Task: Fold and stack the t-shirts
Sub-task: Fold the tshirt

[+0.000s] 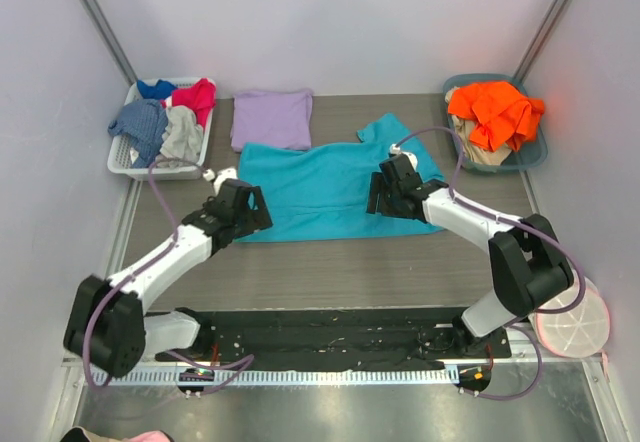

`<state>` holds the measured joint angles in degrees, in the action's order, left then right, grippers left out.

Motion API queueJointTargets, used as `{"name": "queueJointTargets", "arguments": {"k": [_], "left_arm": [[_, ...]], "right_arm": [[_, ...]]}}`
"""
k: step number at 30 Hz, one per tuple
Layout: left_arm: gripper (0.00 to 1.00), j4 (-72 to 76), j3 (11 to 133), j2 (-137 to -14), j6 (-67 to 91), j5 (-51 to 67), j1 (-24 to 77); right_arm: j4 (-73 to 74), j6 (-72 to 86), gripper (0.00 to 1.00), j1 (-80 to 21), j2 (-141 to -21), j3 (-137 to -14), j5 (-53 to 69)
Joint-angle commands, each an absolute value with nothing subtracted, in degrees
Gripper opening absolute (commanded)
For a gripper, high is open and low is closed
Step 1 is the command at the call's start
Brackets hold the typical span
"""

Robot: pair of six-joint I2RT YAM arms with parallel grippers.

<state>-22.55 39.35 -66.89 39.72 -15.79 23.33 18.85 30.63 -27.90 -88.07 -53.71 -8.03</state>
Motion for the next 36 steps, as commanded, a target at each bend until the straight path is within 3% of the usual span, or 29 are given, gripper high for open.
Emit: {"name": "queueJointTargets", "arguments": {"k": [1, 10, 20, 36], "left_arm": [[1.00, -16.62, 47.09, -76.77, 36.04, -19.33, 28.55], [1.00, -15.29, 54.75, -90.69, 33.58, -21.09, 33.31], [1.00, -15.03, 51.24, -94.21, 35.85, -22.67, 36.30], [1.00, -16.86, 34.72, -86.32, 48.67, -23.99, 45.08]], "right_arm": [[20.92, 27.25, 0.69, -27.69, -89.21, -57.13, -15.81], [21.62, 24.08, 0.69, -27.60, -93.25, -59.06, -20.04], [19.43, 25.84, 0.69, -27.60, -96.06, -54.41, -18.55], [22.23, 34.18, 0.70, -28.74, -86.49, -40.52, -12.04]]}}
